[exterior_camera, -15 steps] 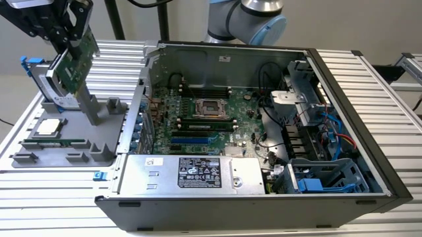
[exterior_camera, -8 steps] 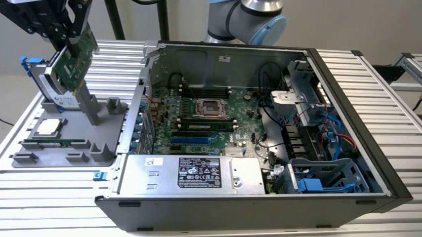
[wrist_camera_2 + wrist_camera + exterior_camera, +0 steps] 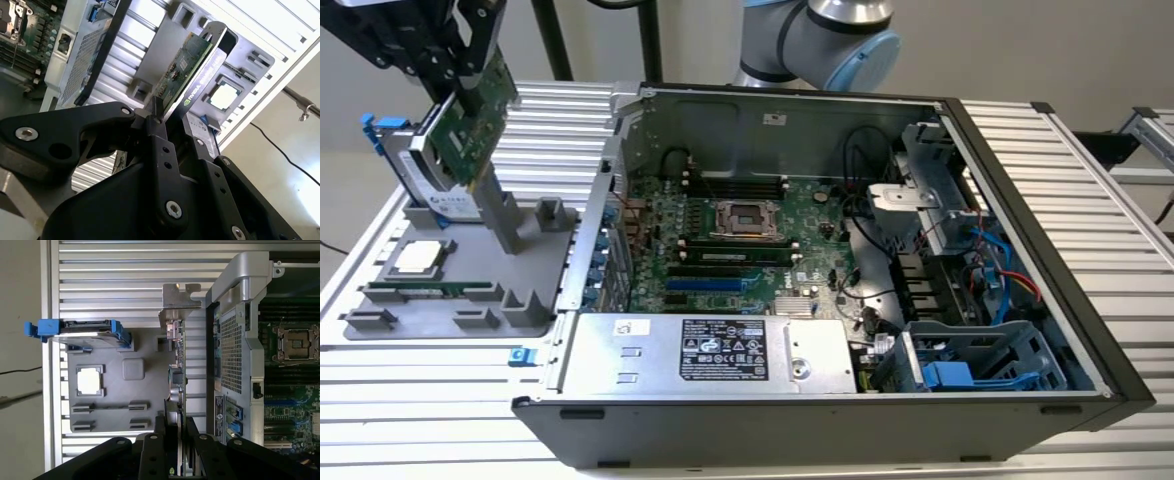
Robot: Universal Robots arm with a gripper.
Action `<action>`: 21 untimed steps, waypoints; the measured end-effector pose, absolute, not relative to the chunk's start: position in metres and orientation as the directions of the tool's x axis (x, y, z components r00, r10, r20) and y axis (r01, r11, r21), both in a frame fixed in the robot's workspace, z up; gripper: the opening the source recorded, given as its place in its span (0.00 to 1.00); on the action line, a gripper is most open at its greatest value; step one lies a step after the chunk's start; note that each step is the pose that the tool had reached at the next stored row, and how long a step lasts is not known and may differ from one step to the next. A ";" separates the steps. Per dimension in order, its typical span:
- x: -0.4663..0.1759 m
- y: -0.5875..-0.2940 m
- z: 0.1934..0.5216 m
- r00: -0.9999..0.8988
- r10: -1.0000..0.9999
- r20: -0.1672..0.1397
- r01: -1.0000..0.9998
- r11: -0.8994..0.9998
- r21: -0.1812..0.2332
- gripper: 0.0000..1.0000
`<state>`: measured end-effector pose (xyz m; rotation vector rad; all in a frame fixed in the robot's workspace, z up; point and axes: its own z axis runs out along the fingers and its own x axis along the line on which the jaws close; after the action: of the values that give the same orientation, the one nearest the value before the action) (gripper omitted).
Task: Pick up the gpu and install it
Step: 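Pick up the gpu and move the gpu toward the slot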
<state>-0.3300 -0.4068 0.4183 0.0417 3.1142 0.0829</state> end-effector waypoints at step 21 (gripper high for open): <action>-0.296 -0.407 0.418 -0.999 0.028 -0.026 0.026 0.998 0.054 0.00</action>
<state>-0.2959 -0.4068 0.4184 0.0419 3.1139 0.0832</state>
